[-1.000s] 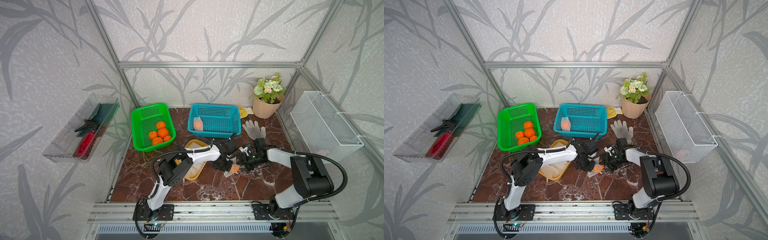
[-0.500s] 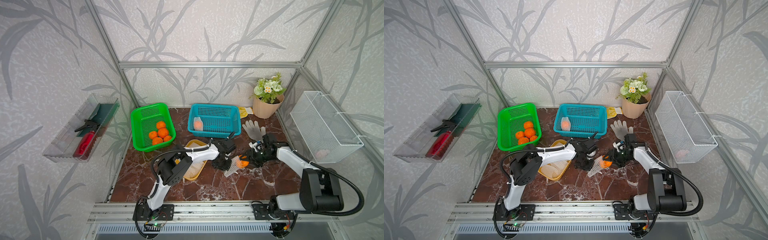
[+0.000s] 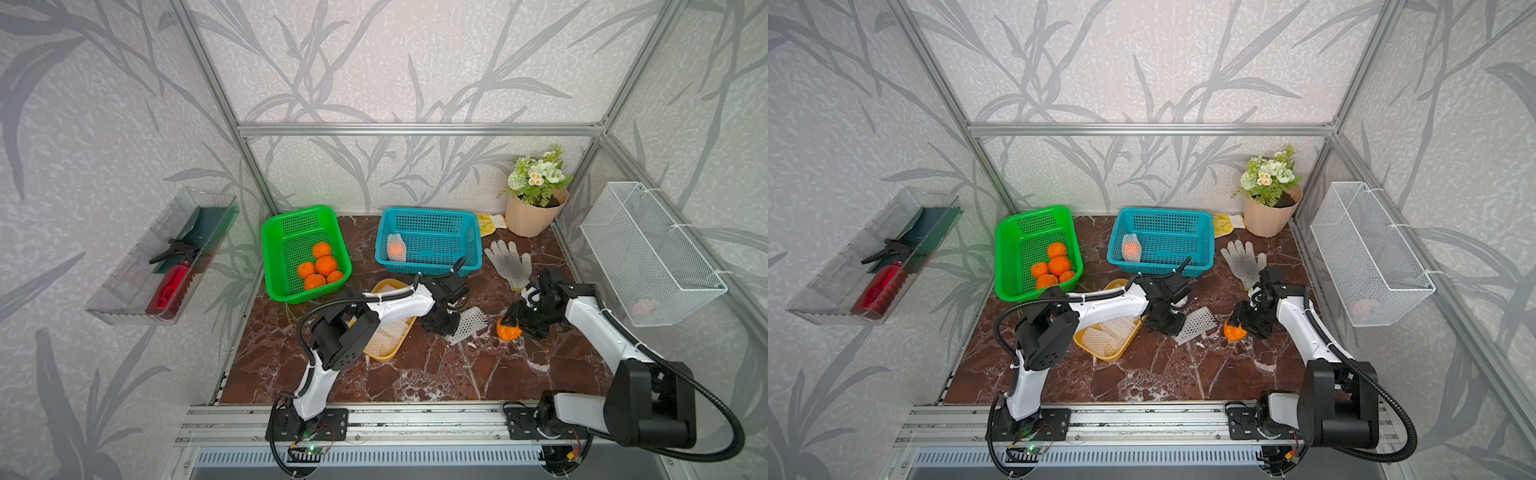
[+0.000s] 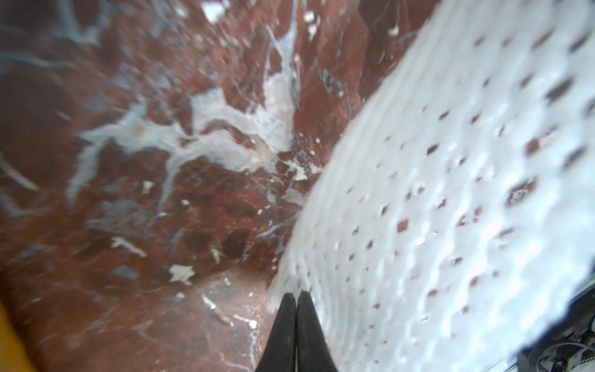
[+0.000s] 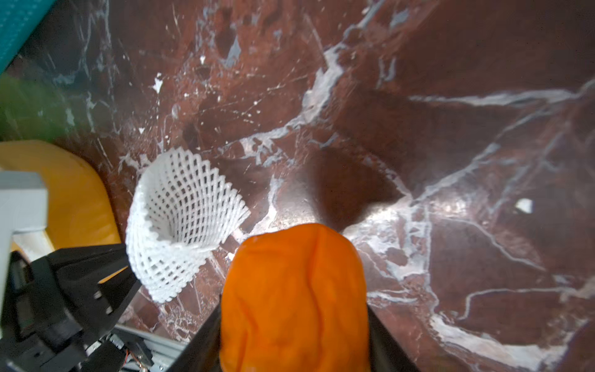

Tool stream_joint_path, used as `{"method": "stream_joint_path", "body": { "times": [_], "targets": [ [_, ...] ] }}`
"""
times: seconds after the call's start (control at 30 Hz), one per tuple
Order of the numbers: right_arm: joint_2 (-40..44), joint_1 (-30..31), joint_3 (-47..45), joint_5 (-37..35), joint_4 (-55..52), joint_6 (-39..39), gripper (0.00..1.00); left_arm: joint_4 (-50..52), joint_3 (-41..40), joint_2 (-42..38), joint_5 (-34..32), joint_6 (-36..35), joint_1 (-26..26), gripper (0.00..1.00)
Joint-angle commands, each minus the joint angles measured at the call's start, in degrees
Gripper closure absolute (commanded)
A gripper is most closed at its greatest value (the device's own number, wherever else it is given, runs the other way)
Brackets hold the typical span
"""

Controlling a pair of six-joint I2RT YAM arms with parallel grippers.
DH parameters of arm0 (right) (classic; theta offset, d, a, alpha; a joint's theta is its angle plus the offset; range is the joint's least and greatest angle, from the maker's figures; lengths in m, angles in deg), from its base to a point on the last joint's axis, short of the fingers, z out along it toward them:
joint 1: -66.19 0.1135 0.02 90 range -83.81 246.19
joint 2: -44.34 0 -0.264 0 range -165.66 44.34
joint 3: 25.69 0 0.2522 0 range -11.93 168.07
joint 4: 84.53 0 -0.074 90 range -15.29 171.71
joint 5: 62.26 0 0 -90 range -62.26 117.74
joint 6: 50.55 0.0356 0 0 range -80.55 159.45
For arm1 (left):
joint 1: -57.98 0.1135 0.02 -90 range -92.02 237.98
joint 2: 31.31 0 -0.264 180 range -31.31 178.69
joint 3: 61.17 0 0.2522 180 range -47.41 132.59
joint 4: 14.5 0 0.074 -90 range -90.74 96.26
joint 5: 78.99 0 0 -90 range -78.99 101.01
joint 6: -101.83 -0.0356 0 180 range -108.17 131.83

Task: Remove foam nets from oranges
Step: Remove the foam net from the orange, then place the orange at the center of the board.

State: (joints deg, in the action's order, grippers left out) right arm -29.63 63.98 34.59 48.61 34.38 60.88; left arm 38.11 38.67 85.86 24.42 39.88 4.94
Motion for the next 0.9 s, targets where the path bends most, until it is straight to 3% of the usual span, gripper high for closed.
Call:
{"method": "stream_joint_path", "body": {
  "times": [0.0, 0.2, 0.43, 0.6, 0.73, 0.87],
  "targets": [
    [-1.58, -0.24, 0.5, -0.81, 1.39, 1.8, 0.52, 0.72, 0.77, -4.69, -1.67, -0.81, 0.3, 0.93],
    [-1.75, -0.24, -0.2, 2.02, 3.74, 2.69, 0.52, 0.29, 1.0, -8.13, -0.63, -1.16, 0.39, 0.89],
    [3.16, -0.24, 1.11, 4.36, 4.02, 4.2, 0.52, -10.47, -5.19, -18.76, 2.71, 1.41, 1.48, 0.51],
    [7.22, 0.38, -0.11, 16.23, 11.68, 8.49, 0.52, -23.58, -13.73, -26.4, 6.8, 3.86, 3.47, 0.38],
    [9.27, 6.32, 1.04, 19.21, 15.73, 12.18, 0.52, -31.44, -21.32, -33.98, 6.48, 6.86, 5.7, 0.29],
    [8.85, 12.64, 1.88, 19.56, 19.19, 17.48, 0.52, -32.23, -24.25, -38.56, 6.51, 3.57, 5.87, 0.18]
  ]
}}
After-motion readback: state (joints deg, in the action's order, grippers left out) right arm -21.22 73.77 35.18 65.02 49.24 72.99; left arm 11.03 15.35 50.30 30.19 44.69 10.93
